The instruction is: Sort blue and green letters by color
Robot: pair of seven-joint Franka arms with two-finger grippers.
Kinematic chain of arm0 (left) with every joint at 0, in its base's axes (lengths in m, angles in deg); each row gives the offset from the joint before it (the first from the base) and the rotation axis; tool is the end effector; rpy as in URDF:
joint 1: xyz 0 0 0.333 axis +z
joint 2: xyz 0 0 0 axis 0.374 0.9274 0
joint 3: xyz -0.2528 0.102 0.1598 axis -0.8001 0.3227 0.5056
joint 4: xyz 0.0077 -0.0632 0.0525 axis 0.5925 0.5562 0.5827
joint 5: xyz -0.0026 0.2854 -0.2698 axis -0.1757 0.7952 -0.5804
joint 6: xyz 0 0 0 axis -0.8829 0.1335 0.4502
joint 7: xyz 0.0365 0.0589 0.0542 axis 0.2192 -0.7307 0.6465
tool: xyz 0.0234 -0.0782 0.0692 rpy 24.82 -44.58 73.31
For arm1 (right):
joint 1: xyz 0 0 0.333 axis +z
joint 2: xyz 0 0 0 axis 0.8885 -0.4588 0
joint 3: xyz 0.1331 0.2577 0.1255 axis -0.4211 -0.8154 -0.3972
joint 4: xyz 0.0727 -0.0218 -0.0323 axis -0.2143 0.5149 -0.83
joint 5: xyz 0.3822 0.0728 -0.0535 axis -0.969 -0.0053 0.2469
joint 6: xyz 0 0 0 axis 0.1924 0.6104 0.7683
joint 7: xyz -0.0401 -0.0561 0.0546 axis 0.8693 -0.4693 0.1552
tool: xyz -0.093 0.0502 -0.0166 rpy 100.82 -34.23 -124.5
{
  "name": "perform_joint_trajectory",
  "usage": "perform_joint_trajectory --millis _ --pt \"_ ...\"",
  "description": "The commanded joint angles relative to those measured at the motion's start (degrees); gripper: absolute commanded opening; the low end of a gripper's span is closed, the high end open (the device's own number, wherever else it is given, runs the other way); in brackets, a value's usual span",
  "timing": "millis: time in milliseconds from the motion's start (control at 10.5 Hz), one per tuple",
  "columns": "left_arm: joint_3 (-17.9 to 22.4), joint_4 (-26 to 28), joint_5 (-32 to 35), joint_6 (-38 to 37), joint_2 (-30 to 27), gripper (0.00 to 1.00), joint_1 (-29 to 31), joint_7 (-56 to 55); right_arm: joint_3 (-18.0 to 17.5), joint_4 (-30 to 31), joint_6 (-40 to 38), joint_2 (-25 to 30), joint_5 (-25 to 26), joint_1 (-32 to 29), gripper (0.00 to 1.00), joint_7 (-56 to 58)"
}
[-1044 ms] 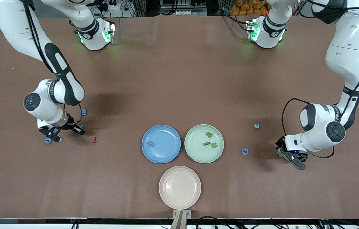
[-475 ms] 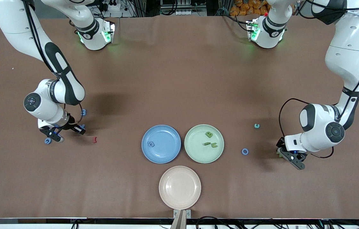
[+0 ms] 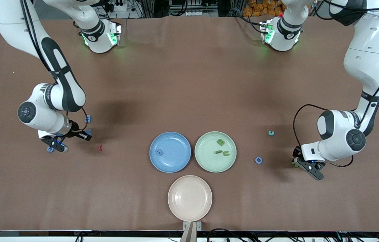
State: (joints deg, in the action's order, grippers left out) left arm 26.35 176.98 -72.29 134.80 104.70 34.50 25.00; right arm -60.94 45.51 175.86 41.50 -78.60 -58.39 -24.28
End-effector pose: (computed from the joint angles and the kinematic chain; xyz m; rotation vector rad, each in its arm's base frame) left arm 0.6967 -0.0184 0.1817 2.8490 -1.0920 0.1678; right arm 0.5910 0.0062 0.2198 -2.9839 0.7155 0.1015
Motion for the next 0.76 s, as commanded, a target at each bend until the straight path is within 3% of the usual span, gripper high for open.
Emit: perform_joint_trajectory --millis 0,190,475,664 --pt "-0.4 -0.2 -1.4 -2.6 -2.3 0.0 -2.8 -6.9 -4.8 -6.9 -7.4 0.7 -2.9 0.0 0.0 -2.5" --pt "-0.4 -0.2 -1.4 -4.1 -3.8 0.0 -6.2 -14.8 -8.1 -12.5 -9.8 0.2 -3.0 2.7 0.0 -12.4" --pt "-0.4 -0.3 -1.4 -4.4 -4.9 0.0 -12.3 -28.7 -8.3 -20.2 -9.3 -0.7 -3.3 10.2 0.0 -25.9" --pt "-0.4 -0.8 -1.4 -4.5 -4.9 0.0 -15.8 -36.4 -8.2 -26.4 -8.8 -4.2 -7.0 13.9 0.0 -30.3"
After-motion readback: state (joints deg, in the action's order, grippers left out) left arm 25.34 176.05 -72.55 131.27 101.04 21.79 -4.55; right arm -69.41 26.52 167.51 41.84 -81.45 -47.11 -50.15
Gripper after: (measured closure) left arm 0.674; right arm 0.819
